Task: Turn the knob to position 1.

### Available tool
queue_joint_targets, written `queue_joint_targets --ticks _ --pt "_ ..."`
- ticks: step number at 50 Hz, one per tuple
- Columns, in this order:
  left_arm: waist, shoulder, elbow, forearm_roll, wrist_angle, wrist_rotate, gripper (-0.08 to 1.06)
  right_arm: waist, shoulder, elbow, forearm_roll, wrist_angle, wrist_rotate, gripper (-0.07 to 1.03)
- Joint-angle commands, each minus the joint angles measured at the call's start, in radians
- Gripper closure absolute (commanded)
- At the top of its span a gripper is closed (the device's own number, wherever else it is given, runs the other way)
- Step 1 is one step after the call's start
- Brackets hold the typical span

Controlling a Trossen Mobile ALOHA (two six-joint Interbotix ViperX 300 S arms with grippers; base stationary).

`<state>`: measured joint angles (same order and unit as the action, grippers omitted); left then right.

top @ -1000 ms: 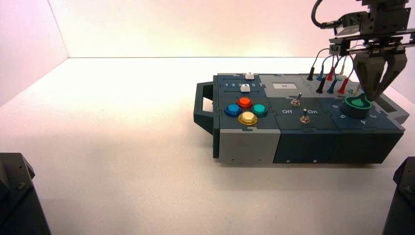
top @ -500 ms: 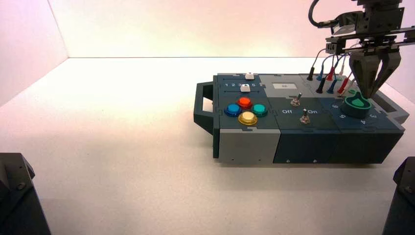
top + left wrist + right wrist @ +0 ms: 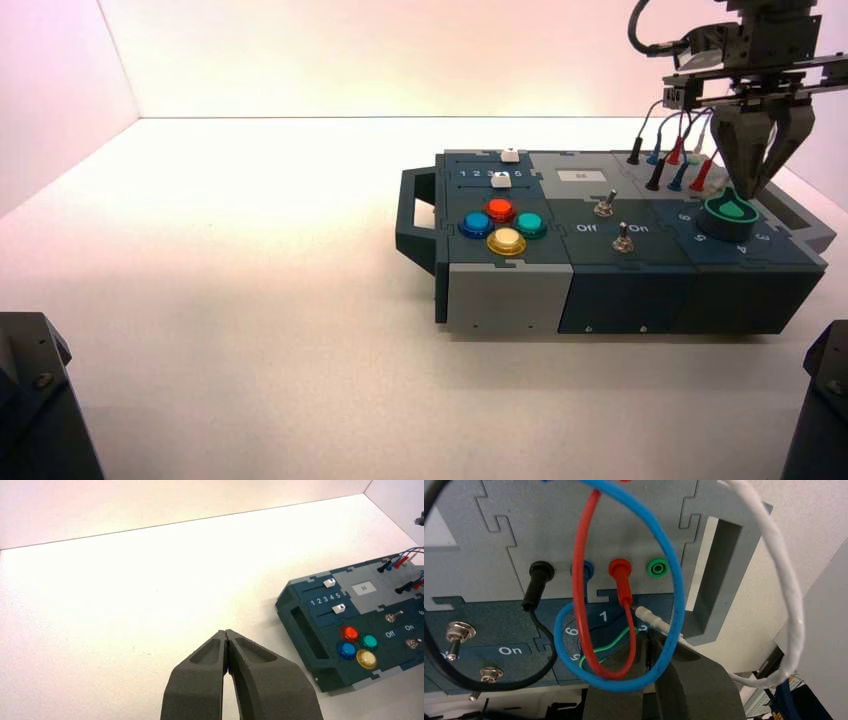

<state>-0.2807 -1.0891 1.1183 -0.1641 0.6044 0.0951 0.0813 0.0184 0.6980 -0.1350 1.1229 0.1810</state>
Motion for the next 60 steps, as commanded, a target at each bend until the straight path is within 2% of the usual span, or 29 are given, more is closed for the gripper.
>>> queue_joint_targets --ticks 1,60 --pt "0.003 0.003 -0.021 0.002 -0.008 0.002 1.01 0.002 -0.009 -0.028 -0.003 0.002 0.005 0.98" --pt "0.005 0.002 -0.021 0.002 -0.008 0.002 1.01 0.035 0.014 -0.037 0.017 0.002 0.005 0.98"
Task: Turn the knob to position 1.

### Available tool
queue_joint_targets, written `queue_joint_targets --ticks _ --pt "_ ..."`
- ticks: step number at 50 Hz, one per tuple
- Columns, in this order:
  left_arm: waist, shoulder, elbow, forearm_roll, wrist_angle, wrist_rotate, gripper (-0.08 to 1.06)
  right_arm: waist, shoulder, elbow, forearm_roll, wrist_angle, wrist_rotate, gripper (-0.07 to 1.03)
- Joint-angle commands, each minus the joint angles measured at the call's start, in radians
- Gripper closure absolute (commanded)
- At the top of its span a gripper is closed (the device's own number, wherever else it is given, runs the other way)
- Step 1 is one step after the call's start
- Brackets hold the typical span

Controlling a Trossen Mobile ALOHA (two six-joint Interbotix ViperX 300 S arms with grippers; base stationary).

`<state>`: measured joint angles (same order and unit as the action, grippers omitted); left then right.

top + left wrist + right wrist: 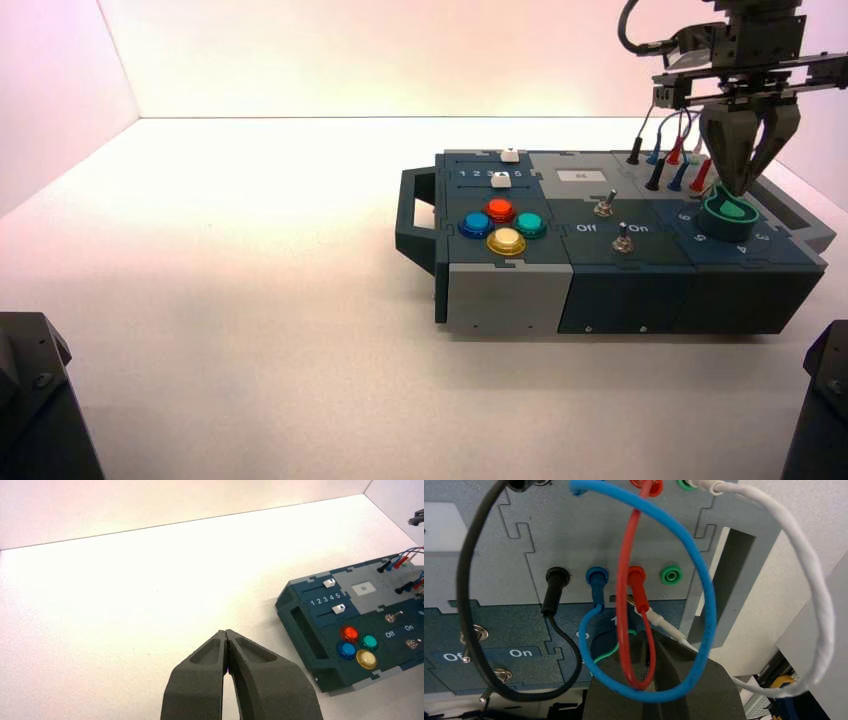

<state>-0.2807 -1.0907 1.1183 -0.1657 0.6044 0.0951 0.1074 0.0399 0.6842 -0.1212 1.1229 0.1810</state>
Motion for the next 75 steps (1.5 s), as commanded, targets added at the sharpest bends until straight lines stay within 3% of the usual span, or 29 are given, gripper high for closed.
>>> queue_joint_targets --ticks 1,29,53,75 --pt "0.005 0.003 -0.023 0.003 -0.008 0.002 1.01 0.011 -0.006 -0.023 0.005 0.002 0.005 0.98" --pt "0.005 0.002 -0.023 0.003 -0.008 0.002 1.01 0.014 -0.011 -0.025 0.005 0.005 0.005 0.98" --pt "0.005 0.002 -0.023 0.003 -0.009 0.002 1.01 0.009 -0.052 -0.028 -0.031 0.018 0.008 0.98" --pt "0.005 -0.023 -0.020 0.005 -0.012 0.002 1.01 0.012 -0.209 -0.011 -0.032 -0.017 -0.005 0.98"
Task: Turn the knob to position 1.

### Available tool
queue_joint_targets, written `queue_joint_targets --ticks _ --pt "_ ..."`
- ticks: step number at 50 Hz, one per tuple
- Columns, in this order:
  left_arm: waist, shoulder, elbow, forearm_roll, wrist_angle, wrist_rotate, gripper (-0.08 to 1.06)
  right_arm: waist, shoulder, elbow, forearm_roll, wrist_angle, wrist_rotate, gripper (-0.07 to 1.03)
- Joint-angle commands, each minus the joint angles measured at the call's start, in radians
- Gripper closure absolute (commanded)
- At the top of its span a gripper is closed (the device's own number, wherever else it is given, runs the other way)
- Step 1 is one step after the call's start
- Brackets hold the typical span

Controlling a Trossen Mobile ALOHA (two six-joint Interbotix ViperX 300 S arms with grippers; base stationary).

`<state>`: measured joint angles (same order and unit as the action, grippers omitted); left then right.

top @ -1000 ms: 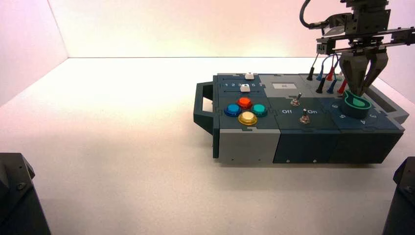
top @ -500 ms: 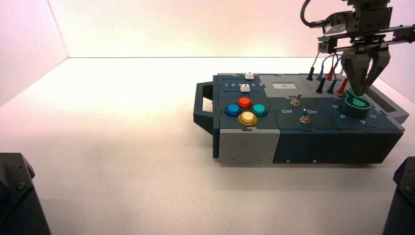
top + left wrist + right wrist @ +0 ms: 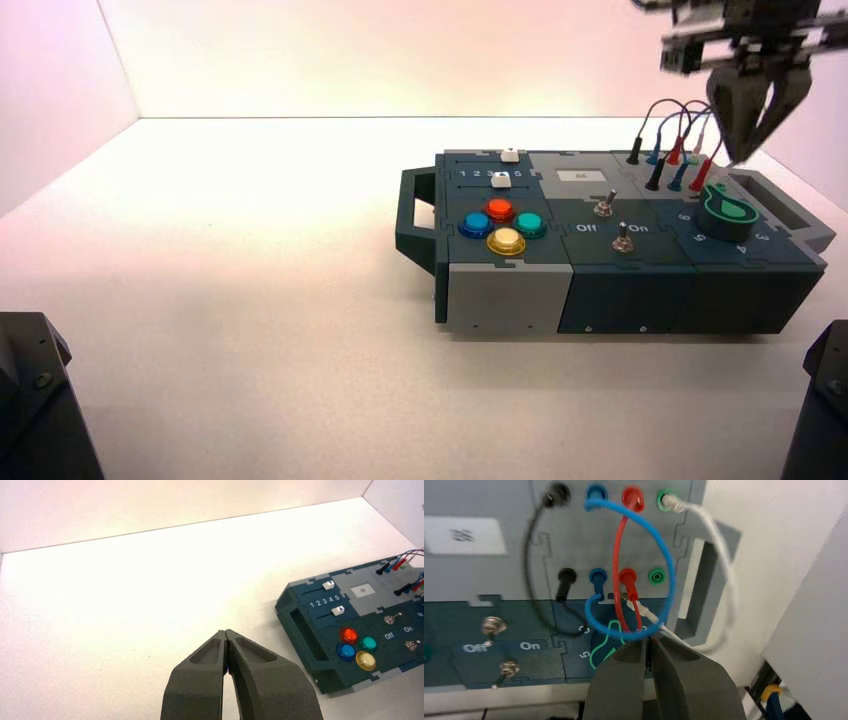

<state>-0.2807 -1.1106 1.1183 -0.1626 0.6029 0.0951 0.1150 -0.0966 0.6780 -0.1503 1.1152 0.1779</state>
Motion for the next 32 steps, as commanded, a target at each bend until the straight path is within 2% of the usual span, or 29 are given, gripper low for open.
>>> queue_joint_targets --ticks 1,15,26,32 --pt "0.005 -0.005 -0.020 0.003 -0.011 0.002 1.01 0.006 -0.084 0.000 0.000 -0.009 -0.003 0.98" --pt "0.005 -0.008 -0.018 0.002 -0.012 0.002 1.01 0.006 -0.215 0.067 0.028 0.012 -0.048 0.98" --pt "0.005 -0.006 -0.017 0.002 -0.018 0.002 1.01 0.006 -0.316 0.114 0.092 0.015 -0.086 0.98" --pt "0.005 -0.006 -0.015 0.002 -0.021 0.002 1.01 0.006 -0.328 0.121 0.098 0.015 -0.103 0.98"
